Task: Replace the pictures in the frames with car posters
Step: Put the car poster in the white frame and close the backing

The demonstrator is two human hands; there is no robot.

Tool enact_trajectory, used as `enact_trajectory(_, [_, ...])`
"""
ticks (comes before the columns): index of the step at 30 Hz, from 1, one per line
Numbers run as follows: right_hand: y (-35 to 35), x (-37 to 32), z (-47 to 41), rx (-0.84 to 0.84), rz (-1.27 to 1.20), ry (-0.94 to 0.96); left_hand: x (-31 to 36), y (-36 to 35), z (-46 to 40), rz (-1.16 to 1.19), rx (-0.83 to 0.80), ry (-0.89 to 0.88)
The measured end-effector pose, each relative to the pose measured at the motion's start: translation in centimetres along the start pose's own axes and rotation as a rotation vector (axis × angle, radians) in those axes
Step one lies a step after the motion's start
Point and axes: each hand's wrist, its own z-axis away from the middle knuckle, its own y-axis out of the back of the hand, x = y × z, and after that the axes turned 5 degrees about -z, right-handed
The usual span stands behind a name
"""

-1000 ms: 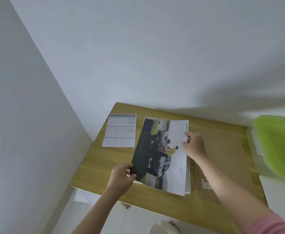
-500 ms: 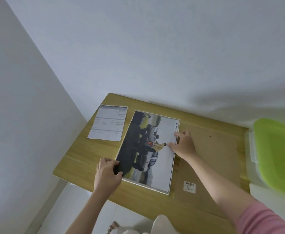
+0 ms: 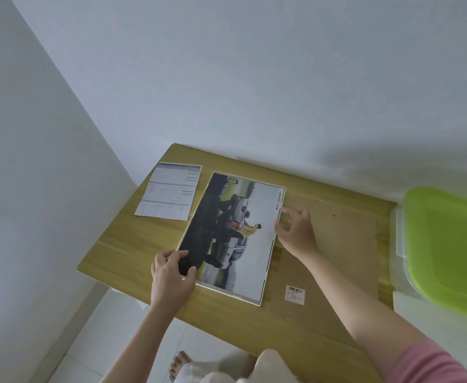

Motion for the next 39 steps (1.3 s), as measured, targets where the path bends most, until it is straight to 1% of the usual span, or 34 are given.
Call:
enact_trajectory(5, [2.8,1.0,5.1,0.149,-0.094,-0.057,3.9,-2.3,3.2,0.128,-0.075,-0.173])
enact_trajectory(9, [5.0,3.3,10.9,0.235,-0.046,-0.127,7.1,-4.4,6.6,0.174,-0.162,-0.278])
enact_trajectory(11, [5.9,4.6,13.6,0.264,-0.008,-0.182,7.9,-5.3,7.9,0.221,-0.235,-0.280])
enact_trajectory(13, [6.4,5.7,15.6,0.283,0.026,-0.255,8.4,-6.1,8.9,0.263,-0.306,-0.246])
enact_trajectory(16, [6.6,6.8,17.4,0.282,0.102,-0.362,8.6,-6.9,9.9,0.235,-0.374,-0.201])
enact_trajectory(18, [6.5,7.3,18.0,0.262,0.174,-0.398,8.5,-7.3,10.2,0.196,-0.396,-0.191])
enact_trajectory(22, [6.0,7.6,18.5,0.232,0.317,-0.392,9.0,-7.5,10.4,0.105,-0.432,-0.191])
enact_trajectory(26, [5.8,7.2,18.1,0.213,0.394,-0.488,9.6,-7.6,10.6,0.058,-0.455,-0.221])
enact_trajectory(29, [6.1,7.2,17.8,0.204,0.338,-0.529,9.8,-7.9,10.0,0.076,-0.466,-0.166])
enact_trajectory(33, [8.2,7.5,17.1,0.269,0.097,-0.592,10.0,-7.5,9.1,0.131,-0.466,-0.086])
enact_trajectory(39, [9.9,6.6,17.2,0.401,-0.082,-0.523,10.7,-6.1,8.3,0.281,-0.480,-0.073])
